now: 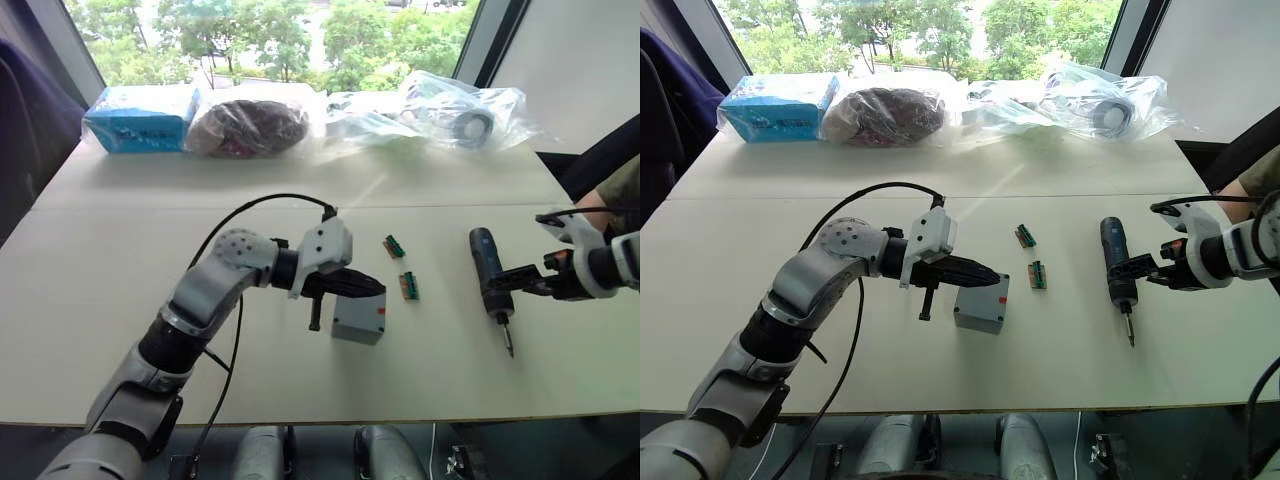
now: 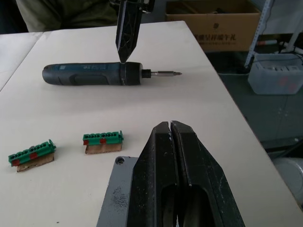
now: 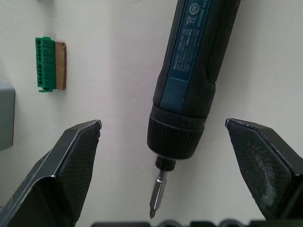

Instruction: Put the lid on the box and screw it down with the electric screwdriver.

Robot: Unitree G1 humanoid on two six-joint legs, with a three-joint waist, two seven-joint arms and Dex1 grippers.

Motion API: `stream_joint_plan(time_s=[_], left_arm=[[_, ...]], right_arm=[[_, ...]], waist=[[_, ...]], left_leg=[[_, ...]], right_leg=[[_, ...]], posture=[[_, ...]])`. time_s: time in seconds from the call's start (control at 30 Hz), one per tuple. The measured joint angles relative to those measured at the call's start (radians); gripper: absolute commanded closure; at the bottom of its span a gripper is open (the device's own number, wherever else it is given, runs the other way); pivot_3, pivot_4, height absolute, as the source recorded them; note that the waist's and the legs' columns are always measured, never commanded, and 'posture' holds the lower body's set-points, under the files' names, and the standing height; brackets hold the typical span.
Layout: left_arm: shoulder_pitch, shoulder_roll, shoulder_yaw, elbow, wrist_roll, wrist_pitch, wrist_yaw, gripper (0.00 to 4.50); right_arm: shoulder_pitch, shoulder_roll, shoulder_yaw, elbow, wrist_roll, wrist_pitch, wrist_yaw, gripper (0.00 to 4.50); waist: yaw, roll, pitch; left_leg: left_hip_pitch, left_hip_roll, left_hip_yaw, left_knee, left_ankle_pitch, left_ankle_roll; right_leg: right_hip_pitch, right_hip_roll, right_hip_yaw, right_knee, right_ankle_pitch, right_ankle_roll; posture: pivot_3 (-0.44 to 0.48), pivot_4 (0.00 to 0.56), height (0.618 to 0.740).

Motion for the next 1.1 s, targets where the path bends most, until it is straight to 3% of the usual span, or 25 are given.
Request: stream_joint_plan(time_s=[0.13,0.43,0.6,0.67,0.73,0.97,1.1], left_arm=[[0.009,-0.001,-0.001,-0.004,0.006,0.002,0.026,4.5],[0.034,0.002,-0.006,-0.038,0.004,0.04,0.066,4.5],[0.037,0.01,-0.006,-0.051,-0.002,0.059,0.073,4.5],[0.037,0.011,-0.006,-0.059,-0.006,0.062,0.079,4.5],[0.037,0.014,-0.006,-0.063,-0.008,0.064,0.082,4.5],[0.036,0.049,0.012,-0.035,-0.008,0.062,0.08,4.5],[0.018,0.079,0.026,0.013,-0.007,0.056,0.062,4.5]], right_arm=[[-0.026,0.012,0.122,0.042,-0.095,-0.062,0.095,0.05],[-0.07,0.061,0.249,0.106,-0.269,-0.166,0.257,0.05],[-0.08,0.093,0.271,0.157,-0.361,-0.232,0.312,1.45],[-0.079,0.096,0.278,0.164,-0.395,-0.247,0.334,2.33],[-0.071,0.098,0.281,0.152,-0.417,-0.259,0.357,2.71],[-0.039,0.116,0.208,0.14,-0.454,-0.258,0.363,2.72],[-0.058,0.177,0.088,0.223,-0.464,-0.325,0.294,2.72]], waist=[[0.0,0.0,0.0],[-0.001,0.0,0.0],[-0.006,-0.003,-0.002],[-0.006,-0.003,-0.002],[-0.006,-0.004,-0.002],[-0.007,-0.004,-0.002],[-0.022,-0.003,-0.001]], left_leg=[[-0.001,0.0,0.0,0.0,0.0,0.0],[0.0,0.0,0.0,0.0,0.0,0.0],[0.002,0.0,0.0,0.001,0.0,0.0],[0.002,0.0,0.0,0.001,0.0,0.0],[0.002,0.001,-0.001,0.001,0.0,0.0],[0.002,0.001,-0.001,0.001,0.0,0.0],[0.002,0.0,0.001,0.001,0.0,-0.001]], right_leg=[[-0.001,0.0,0.0,0.0,0.0,0.0],[0.0,0.0,0.0,0.0,0.0,0.0],[0.003,0.0,0.0,0.0,0.0,0.0],[0.003,0.0,0.0,0.0,0.0,0.0],[0.003,0.001,-0.001,0.0,0.0,0.0],[0.003,0.001,-0.001,0.0,0.0,0.0],[0.002,0.0,0.0,0.001,0.001,0.0]], posture=[[0.0,0.15,0.74],[0.0,0.15,0.74],[0.0,0.15,0.74],[0.0,0.15,0.74],[0.0,0.15,0.74],[0.0,0.15,0.74],[0.0,0.15,0.74]])
